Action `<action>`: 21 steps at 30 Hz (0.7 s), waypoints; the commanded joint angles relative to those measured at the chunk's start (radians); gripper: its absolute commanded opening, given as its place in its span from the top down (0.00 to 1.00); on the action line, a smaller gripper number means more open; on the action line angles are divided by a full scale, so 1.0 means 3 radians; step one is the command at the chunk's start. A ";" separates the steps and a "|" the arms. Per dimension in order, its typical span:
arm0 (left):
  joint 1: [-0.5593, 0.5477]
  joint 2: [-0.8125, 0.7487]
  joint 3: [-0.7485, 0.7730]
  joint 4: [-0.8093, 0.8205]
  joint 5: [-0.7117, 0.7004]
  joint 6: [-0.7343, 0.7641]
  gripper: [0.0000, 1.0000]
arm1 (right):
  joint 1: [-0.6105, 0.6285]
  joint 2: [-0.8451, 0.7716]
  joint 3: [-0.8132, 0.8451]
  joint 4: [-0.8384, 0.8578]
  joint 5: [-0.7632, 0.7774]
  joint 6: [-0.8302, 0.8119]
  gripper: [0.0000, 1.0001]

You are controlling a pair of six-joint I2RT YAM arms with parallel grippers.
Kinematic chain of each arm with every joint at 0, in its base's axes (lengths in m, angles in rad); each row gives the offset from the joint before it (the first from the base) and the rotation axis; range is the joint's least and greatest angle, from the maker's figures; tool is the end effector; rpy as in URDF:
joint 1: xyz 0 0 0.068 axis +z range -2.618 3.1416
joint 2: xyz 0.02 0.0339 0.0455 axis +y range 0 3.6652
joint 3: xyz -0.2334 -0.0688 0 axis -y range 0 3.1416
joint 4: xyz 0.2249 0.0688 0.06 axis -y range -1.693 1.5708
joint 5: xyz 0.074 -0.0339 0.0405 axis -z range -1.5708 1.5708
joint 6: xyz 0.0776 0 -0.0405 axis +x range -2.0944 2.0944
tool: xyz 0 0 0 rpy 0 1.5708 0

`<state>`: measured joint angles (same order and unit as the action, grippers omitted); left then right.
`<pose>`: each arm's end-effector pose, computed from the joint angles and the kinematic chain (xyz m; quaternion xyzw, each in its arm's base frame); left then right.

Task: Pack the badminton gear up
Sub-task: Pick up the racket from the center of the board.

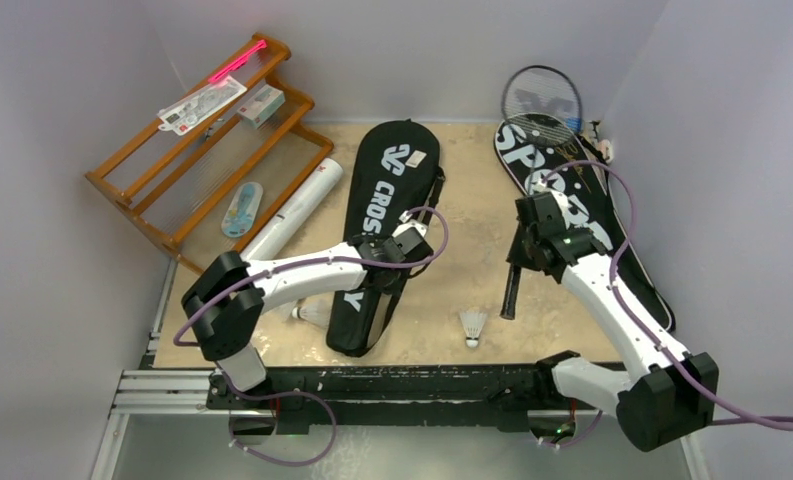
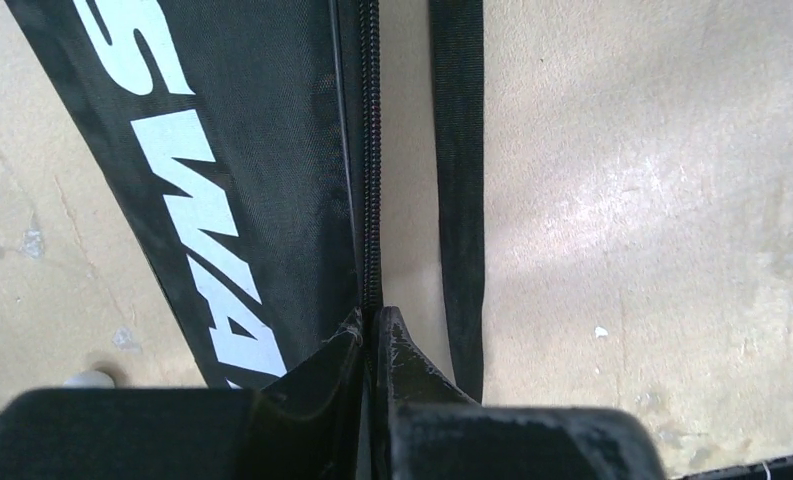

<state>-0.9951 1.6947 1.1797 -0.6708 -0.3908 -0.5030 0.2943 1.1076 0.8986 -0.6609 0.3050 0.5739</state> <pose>0.2038 -0.2598 0.1515 0.1985 0.9429 0.0118 0.2672 0.2399 0.0484 0.2212 0.1810 0.9120 0.0133 0.3679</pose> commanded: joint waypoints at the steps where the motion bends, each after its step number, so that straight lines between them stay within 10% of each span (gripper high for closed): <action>1: 0.0013 -0.0182 0.0107 -0.0128 0.0007 0.0017 0.99 | 0.0334 -0.0038 0.0364 -0.0379 -0.0215 -0.0211 1.00; 9: 0.0009 -0.0094 0.0077 -0.0174 -0.0099 -0.0026 0.52 | 0.0569 -0.0267 0.0341 -0.0566 -0.0828 -0.0247 1.00; 21: -0.0002 0.0285 0.0057 -0.0179 -0.0357 -0.0049 0.44 | 0.0619 -0.0602 0.0111 -0.0695 -0.1090 -0.0192 1.00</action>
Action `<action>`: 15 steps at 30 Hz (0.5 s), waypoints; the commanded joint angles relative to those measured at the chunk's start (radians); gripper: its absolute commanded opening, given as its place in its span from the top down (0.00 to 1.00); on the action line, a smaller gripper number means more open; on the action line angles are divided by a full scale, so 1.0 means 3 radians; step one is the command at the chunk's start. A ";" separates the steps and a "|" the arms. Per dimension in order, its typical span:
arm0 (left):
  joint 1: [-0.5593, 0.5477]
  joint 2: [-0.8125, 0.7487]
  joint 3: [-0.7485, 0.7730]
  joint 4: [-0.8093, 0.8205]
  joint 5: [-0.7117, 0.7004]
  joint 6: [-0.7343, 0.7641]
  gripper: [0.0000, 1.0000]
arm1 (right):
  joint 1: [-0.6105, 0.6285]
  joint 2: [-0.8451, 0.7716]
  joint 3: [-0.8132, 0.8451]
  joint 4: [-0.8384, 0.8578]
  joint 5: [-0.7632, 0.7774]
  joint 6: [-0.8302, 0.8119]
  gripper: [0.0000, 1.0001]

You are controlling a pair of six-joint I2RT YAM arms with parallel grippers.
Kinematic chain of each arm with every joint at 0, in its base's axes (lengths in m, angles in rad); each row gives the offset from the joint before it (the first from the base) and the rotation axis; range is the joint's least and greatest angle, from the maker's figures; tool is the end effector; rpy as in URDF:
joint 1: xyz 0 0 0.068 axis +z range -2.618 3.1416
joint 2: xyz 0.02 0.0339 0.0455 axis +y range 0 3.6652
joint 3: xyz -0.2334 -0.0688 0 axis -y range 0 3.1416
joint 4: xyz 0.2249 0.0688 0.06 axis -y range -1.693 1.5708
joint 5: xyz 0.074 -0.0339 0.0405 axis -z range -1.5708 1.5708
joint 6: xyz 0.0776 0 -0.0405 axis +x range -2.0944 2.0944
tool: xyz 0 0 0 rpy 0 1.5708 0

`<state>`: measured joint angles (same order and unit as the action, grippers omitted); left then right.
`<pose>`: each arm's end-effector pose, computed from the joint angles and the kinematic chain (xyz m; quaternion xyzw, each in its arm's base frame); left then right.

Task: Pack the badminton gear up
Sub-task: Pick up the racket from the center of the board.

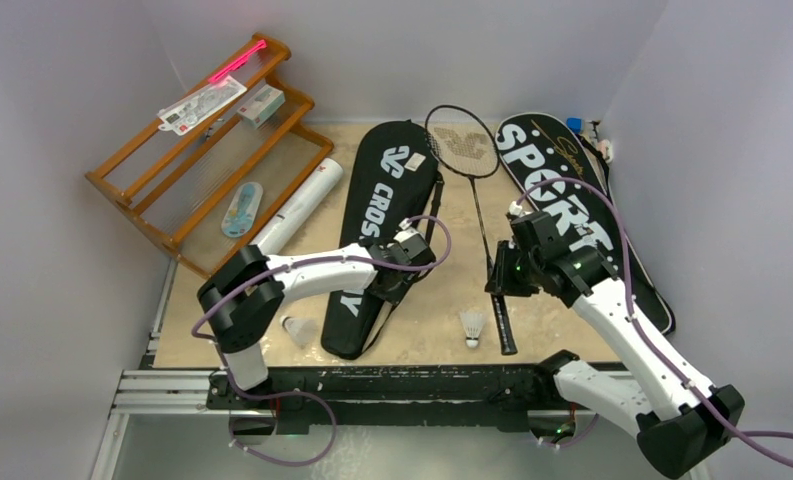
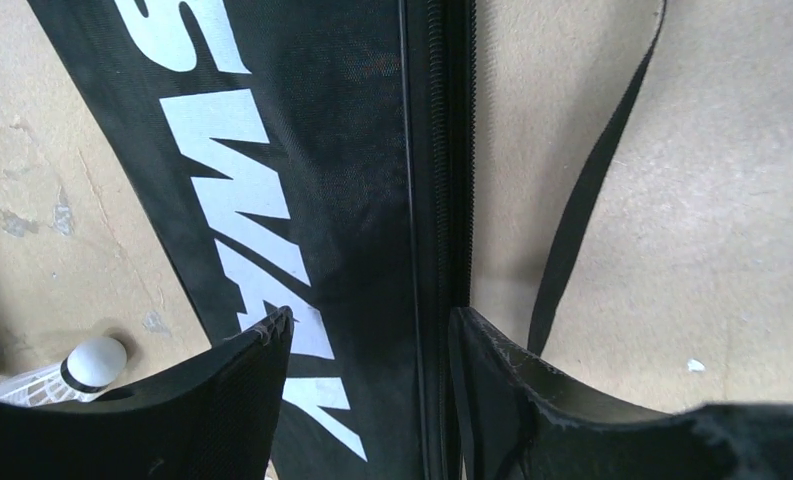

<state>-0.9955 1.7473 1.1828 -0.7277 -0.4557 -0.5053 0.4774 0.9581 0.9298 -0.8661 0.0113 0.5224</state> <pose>0.2042 -0.2521 0.1355 0.2037 0.9435 0.0714 0.2515 0.1844 0.0944 0.2398 0.0231 0.9431 0.1544 0.2937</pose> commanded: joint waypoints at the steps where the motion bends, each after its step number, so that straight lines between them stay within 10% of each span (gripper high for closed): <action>1: -0.0005 0.0144 0.0057 0.0010 -0.0150 -0.0046 0.44 | 0.0009 -0.0116 0.0013 -0.0013 -0.0125 -0.0023 1.00; 8: -0.0071 0.0326 0.0199 -0.0198 -0.0436 -0.0159 0.55 | 0.0009 -0.0110 0.0035 -0.0077 -0.0206 -0.0074 1.00; 15: -0.0169 0.0499 0.0454 -0.0589 -0.0809 -0.0319 0.99 | 0.0019 -0.0138 0.0079 -0.0345 -0.0115 0.0030 1.00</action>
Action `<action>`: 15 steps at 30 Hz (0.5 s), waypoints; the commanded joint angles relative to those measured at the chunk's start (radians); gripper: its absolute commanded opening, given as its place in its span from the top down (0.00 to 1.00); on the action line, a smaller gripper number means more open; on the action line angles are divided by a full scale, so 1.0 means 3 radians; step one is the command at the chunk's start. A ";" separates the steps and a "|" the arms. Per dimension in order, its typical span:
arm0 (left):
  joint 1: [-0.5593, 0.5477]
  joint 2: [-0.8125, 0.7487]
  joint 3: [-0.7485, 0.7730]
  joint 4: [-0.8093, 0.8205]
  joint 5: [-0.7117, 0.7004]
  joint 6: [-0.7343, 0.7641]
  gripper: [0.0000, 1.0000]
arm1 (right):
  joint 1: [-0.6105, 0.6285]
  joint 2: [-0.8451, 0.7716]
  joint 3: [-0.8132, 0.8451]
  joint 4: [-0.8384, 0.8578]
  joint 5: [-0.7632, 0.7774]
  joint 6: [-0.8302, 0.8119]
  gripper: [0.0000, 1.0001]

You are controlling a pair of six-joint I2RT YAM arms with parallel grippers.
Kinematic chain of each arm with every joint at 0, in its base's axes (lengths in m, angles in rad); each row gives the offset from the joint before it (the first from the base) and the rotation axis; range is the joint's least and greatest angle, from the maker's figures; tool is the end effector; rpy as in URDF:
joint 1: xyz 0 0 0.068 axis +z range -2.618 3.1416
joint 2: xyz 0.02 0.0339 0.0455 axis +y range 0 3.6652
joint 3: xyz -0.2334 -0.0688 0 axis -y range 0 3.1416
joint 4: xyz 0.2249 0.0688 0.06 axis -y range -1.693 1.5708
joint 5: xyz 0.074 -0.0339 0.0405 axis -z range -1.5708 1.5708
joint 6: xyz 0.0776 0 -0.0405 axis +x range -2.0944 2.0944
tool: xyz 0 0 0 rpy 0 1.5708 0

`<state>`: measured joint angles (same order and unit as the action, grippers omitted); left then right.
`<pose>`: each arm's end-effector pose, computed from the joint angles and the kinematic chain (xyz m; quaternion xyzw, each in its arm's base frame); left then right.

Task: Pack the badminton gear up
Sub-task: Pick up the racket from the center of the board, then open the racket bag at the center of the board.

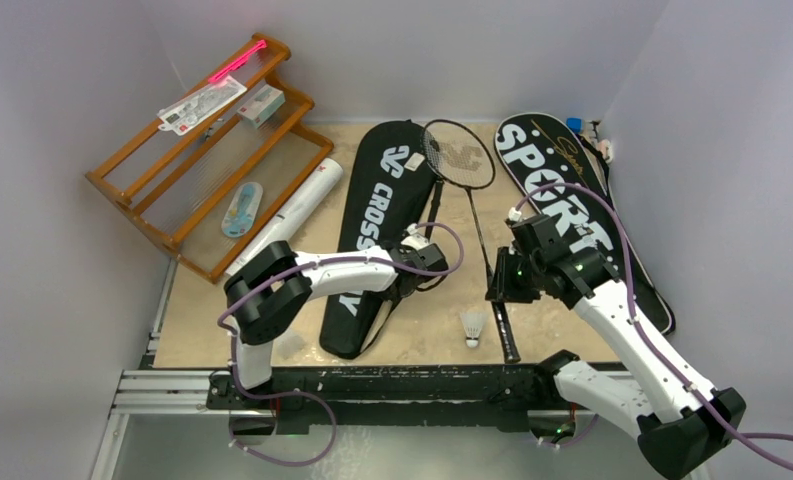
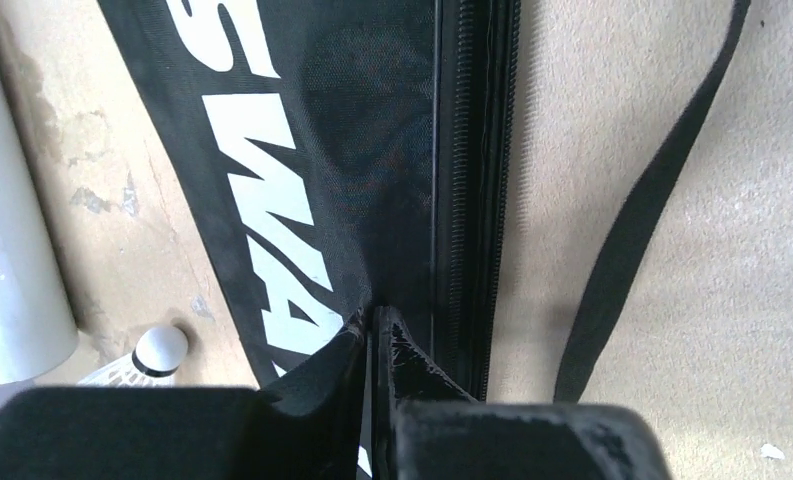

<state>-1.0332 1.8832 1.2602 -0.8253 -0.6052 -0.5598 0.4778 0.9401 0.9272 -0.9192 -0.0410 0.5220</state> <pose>0.2050 -0.2576 0.1163 0.2057 0.9305 0.1662 0.2535 0.1747 0.0940 0.2374 0.0145 0.9492 0.1675 0.2661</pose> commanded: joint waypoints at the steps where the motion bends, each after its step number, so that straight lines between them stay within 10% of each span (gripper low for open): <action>1: -0.0048 0.0026 0.0213 -0.0274 -0.0311 -0.0143 1.00 | 0.0018 -0.0089 0.0098 -0.0222 0.0073 0.0034 1.00; 9: -0.0043 -0.0272 0.0339 -0.0264 -0.0211 -0.0064 1.00 | 0.0079 -0.0223 0.0221 -0.0789 0.0103 0.0034 1.00; 15: -0.0043 -0.0327 0.0239 -0.0041 0.0253 0.0057 0.58 | 0.0129 -0.0338 0.0333 -0.1010 0.0161 0.0052 1.00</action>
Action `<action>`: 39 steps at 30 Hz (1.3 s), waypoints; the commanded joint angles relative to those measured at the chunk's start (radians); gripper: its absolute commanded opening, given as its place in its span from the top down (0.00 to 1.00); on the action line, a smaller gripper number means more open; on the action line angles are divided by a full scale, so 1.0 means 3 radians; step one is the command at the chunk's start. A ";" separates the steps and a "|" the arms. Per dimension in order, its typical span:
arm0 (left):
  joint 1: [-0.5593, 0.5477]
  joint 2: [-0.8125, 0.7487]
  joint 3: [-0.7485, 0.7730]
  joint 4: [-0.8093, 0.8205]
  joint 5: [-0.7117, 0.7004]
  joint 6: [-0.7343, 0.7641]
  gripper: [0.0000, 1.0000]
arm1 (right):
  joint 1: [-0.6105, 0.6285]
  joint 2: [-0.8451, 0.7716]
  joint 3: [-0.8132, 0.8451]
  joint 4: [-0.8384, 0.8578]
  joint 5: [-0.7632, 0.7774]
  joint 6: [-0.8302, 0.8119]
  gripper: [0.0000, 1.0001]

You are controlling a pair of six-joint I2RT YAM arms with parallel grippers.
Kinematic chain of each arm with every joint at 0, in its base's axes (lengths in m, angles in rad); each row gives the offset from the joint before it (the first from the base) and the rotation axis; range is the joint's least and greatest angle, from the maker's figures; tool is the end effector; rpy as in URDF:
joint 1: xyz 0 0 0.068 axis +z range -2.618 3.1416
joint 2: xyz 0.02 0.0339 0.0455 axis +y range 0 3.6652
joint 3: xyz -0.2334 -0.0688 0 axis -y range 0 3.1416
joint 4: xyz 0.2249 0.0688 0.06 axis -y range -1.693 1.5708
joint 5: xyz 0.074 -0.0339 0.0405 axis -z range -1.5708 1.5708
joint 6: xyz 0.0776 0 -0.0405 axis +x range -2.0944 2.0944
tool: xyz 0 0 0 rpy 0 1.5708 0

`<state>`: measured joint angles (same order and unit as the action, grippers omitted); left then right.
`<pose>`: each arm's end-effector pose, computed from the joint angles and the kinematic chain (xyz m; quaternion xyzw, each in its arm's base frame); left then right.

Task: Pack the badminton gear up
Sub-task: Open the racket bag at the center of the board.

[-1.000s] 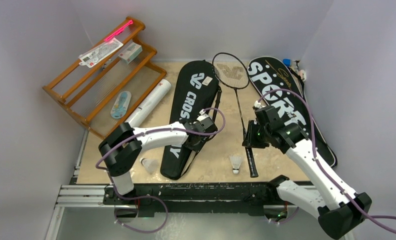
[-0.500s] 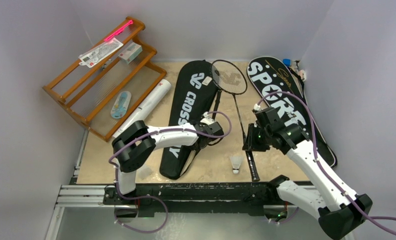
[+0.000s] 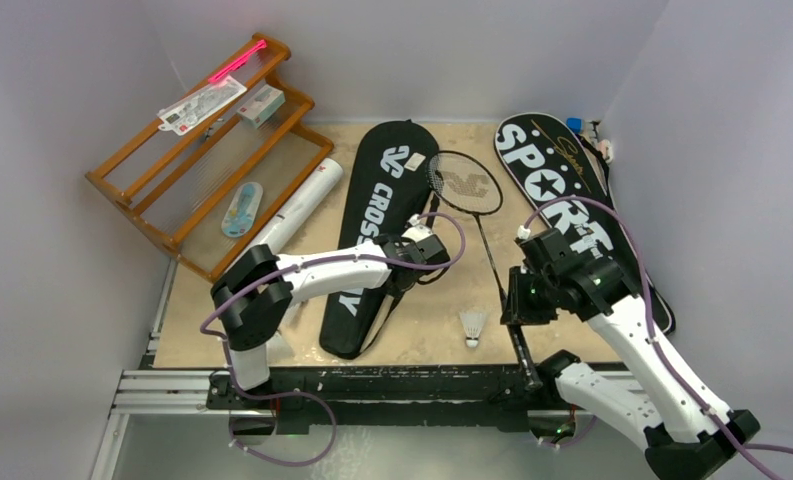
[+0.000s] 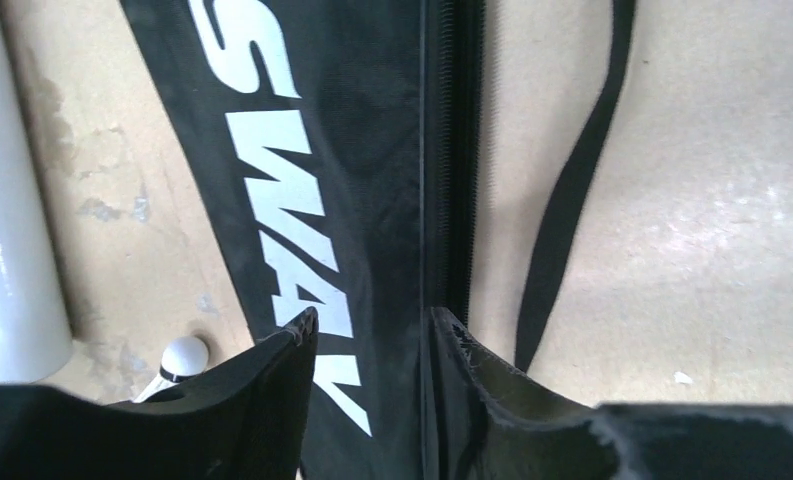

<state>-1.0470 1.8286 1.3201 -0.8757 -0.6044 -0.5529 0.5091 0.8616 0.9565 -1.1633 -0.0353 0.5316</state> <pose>0.2036 -0.2643 0.1466 0.2056 0.9285 0.1427 0.2745 0.1377 0.0800 0.2388 0.0065 0.9685 0.1384 0.2071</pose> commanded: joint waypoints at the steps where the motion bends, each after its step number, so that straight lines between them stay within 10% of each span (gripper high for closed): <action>1: 0.0003 -0.0147 0.0014 0.0129 0.0255 0.0033 0.55 | 0.0022 -0.0069 0.0252 -0.0208 0.0156 0.0016 1.00; 29: 0.0003 0.0152 -0.0267 0.0117 0.0171 -0.0021 0.46 | 0.0025 -0.0004 0.0202 -0.0003 -0.0070 -0.0079 1.00; 33: -0.0002 0.0276 -0.0196 -0.0051 -0.0041 -0.0129 0.54 | 0.0022 -0.0013 0.0202 0.0004 -0.0077 -0.0089 1.00; 39: -0.0037 0.0231 -0.0089 -0.0215 -0.0287 -0.0208 0.98 | 0.0021 -0.0001 0.0186 -0.0022 -0.0097 -0.0101 1.00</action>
<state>-1.0500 1.8965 1.2488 -0.8875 -0.6178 -0.5709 0.5106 0.8635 0.9977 -1.1973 -0.0486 0.5205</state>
